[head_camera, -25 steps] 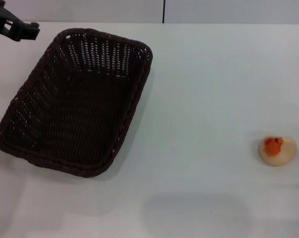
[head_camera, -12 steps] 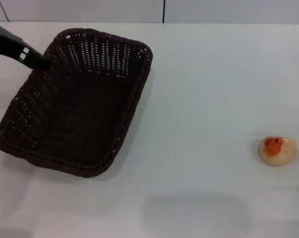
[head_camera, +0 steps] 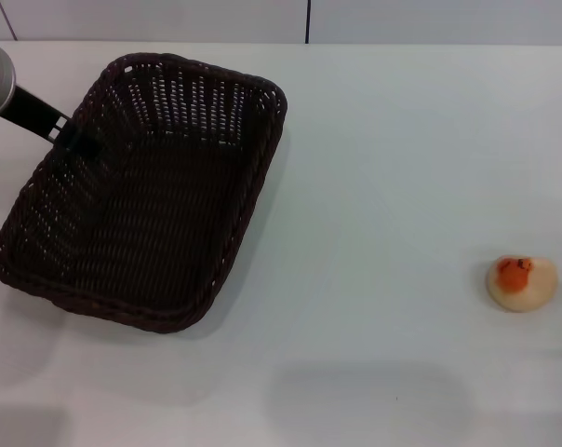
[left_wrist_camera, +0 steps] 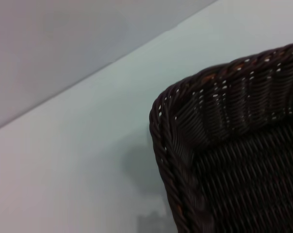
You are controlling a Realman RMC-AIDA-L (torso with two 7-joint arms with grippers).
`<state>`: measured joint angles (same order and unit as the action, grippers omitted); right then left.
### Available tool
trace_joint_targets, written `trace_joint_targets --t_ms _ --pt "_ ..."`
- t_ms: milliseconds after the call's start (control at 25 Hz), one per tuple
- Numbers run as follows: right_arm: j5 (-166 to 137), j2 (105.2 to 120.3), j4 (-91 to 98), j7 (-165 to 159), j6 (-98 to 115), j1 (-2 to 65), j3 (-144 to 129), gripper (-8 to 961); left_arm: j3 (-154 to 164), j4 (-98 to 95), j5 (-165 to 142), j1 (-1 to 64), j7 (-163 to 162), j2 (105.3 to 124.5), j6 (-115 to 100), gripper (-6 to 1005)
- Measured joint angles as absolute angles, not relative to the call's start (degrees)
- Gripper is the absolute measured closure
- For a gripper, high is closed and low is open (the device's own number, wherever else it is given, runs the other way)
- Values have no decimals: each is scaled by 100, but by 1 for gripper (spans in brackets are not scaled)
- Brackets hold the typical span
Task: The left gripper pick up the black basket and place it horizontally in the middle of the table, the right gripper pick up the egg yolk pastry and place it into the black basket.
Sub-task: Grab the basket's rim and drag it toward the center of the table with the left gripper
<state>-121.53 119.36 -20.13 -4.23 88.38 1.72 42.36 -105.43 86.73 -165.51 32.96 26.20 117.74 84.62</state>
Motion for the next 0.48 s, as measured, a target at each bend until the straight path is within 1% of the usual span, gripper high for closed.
trace_joint_targets --t_ms 160,320,480 --pt "-12156 11936 -1985 -430 8775 175 4236 179 -10585 8446 -16550 3404 2626 11744 8458 277" --pt "-12156 11936 -1982 -431 8714 187 4236 179 -10599 8010 -16549 3605 2589 11673 8392 282" --pt "-12156 11936 -1975 -431 8709 187 4236 179 -10600 7727 -16549 3711 2593 11666 8346 287"
